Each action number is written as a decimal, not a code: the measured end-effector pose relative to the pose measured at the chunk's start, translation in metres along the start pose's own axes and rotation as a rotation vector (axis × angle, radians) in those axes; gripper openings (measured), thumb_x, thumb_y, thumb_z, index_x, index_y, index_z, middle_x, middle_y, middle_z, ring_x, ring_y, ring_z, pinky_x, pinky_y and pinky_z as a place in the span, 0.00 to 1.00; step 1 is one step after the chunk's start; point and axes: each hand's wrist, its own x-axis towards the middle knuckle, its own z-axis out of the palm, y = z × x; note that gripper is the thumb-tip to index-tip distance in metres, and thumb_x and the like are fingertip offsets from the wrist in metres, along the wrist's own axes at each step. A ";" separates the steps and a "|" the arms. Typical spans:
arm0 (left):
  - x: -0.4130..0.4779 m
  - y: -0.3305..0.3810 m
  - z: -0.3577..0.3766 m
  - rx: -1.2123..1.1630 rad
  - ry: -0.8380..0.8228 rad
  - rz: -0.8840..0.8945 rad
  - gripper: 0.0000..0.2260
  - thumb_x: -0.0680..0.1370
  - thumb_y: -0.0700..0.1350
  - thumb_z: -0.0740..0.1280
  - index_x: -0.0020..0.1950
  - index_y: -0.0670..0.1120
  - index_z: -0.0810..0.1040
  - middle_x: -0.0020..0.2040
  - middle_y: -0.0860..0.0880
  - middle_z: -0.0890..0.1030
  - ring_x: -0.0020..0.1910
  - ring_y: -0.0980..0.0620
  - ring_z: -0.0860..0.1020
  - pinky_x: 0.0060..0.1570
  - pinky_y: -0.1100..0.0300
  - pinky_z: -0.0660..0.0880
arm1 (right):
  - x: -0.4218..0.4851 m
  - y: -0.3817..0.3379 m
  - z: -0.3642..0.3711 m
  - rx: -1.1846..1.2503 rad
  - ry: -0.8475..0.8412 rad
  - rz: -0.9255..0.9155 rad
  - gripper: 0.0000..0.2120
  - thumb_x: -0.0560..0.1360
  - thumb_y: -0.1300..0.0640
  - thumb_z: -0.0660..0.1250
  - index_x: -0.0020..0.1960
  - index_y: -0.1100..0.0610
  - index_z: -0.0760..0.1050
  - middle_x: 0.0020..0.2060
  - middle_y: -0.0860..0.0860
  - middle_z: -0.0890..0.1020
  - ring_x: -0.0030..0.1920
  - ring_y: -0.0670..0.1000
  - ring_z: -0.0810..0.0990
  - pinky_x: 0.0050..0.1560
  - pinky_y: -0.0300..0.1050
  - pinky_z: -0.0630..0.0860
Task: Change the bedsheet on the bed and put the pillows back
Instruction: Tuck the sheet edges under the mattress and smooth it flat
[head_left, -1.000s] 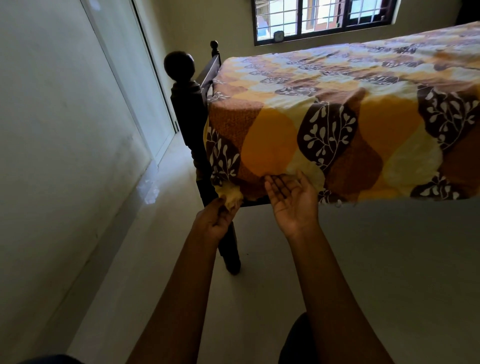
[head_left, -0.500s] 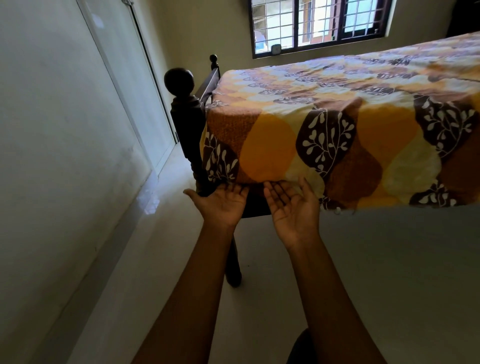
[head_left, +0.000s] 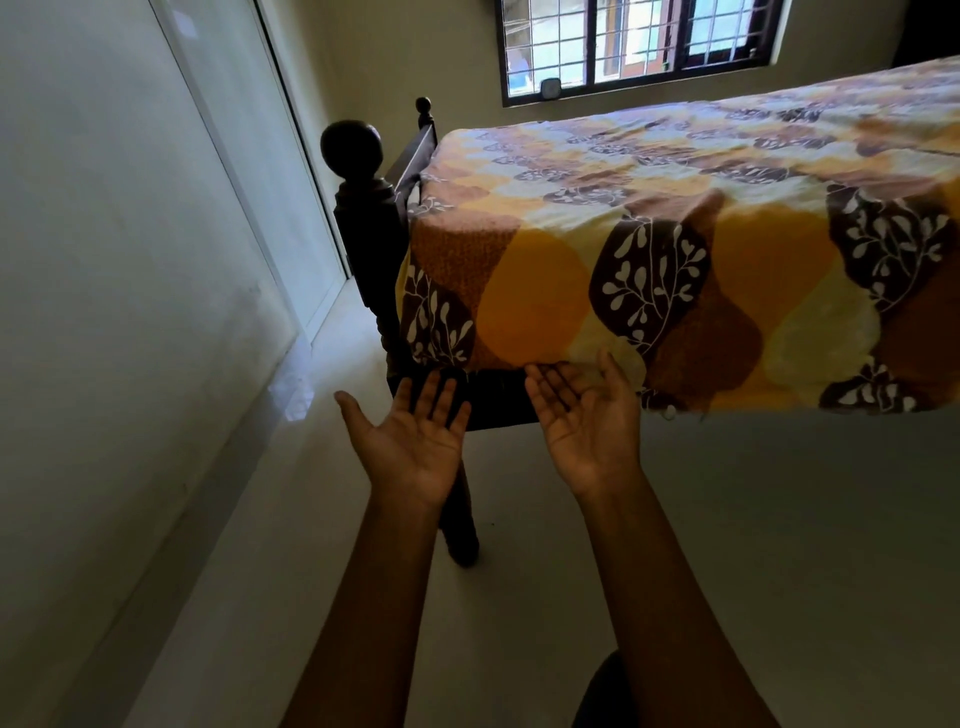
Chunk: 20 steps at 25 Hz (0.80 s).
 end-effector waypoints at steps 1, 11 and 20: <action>0.007 0.001 0.001 0.019 -0.016 -0.012 0.37 0.74 0.69 0.48 0.75 0.46 0.57 0.71 0.40 0.66 0.70 0.39 0.65 0.68 0.45 0.61 | 0.000 0.001 0.000 0.000 -0.001 0.004 0.23 0.78 0.46 0.59 0.62 0.64 0.70 0.60 0.61 0.75 0.58 0.56 0.77 0.59 0.45 0.74; 0.021 -0.049 0.034 0.029 0.244 0.106 0.22 0.81 0.55 0.51 0.72 0.48 0.63 0.69 0.43 0.70 0.65 0.41 0.70 0.64 0.47 0.68 | 0.009 0.007 -0.007 -0.010 0.004 -0.015 0.22 0.78 0.47 0.59 0.62 0.64 0.71 0.57 0.59 0.77 0.55 0.54 0.78 0.59 0.44 0.74; 0.013 -0.082 -0.007 0.312 0.117 -0.232 0.15 0.79 0.44 0.61 0.66 0.44 0.71 0.67 0.43 0.72 0.65 0.43 0.71 0.59 0.51 0.70 | 0.026 -0.034 -0.065 -0.182 0.336 -0.036 0.07 0.77 0.55 0.64 0.49 0.59 0.74 0.49 0.55 0.76 0.46 0.52 0.76 0.43 0.44 0.75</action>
